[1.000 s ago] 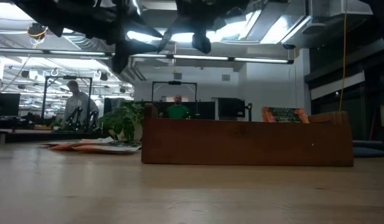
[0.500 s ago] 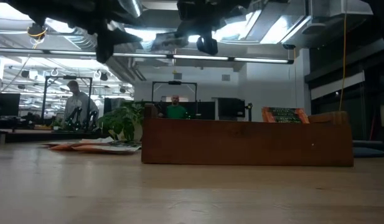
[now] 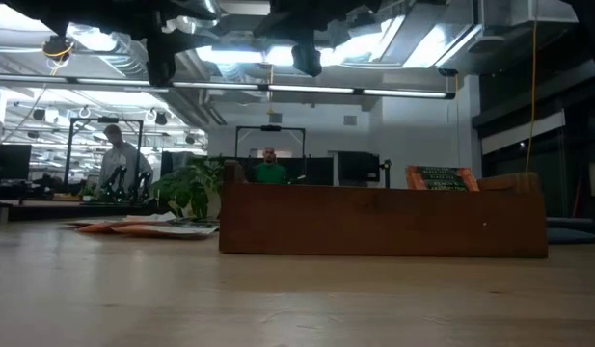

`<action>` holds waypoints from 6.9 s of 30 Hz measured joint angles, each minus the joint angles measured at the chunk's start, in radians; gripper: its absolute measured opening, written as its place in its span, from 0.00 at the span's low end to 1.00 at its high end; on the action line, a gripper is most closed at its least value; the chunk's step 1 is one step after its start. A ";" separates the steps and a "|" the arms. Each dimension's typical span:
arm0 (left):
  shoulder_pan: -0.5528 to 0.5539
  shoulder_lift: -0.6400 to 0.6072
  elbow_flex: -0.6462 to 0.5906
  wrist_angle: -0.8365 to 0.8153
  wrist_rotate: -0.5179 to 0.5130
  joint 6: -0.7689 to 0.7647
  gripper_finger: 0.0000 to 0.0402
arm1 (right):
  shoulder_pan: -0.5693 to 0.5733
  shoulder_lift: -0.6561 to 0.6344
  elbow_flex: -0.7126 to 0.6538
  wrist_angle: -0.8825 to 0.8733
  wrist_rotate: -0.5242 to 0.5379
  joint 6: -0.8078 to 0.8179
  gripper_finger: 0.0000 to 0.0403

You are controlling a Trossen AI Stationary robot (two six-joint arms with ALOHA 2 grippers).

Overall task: Pick & Place Tea
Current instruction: Put the purple tea bag into the middle section of the wooden organizer

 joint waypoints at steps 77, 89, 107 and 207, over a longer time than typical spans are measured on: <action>-0.083 0.227 0.000 0.697 -0.214 0.018 0.03 | 0.026 -0.204 -0.002 0.169 0.206 0.048 0.23; -0.086 0.227 0.000 0.695 -0.184 0.019 0.06 | 0.026 -0.203 -0.002 0.142 0.205 0.047 0.02; -0.086 0.227 0.000 0.455 -0.017 -0.011 0.10 | 0.037 -0.201 -0.002 -0.162 0.099 0.027 0.01; -0.085 0.226 0.000 -0.127 -0.014 -0.086 0.18 | 0.202 0.239 -0.002 -0.548 0.110 -0.377 0.06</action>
